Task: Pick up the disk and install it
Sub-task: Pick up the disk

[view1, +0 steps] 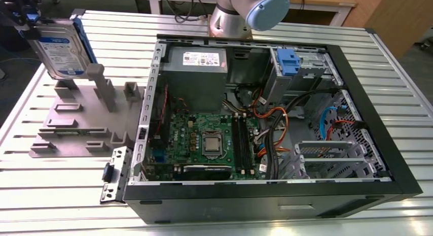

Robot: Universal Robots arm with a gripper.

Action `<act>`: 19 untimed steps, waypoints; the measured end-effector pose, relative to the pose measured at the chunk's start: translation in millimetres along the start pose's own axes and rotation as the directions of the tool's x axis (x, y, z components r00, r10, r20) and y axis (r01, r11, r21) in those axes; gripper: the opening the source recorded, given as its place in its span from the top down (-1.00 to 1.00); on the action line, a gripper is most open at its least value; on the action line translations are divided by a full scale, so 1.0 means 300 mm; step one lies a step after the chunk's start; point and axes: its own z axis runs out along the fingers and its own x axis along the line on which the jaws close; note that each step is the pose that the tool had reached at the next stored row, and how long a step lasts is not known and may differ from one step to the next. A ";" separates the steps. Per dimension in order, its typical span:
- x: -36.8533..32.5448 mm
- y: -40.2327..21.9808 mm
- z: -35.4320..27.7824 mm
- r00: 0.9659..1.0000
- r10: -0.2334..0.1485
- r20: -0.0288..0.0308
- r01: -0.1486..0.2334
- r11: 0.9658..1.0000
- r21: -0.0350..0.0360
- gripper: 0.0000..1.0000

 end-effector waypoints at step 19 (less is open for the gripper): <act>0.000 0.000 -0.019 1.000 0.000 0.000 0.000 1.000 0.000 0.27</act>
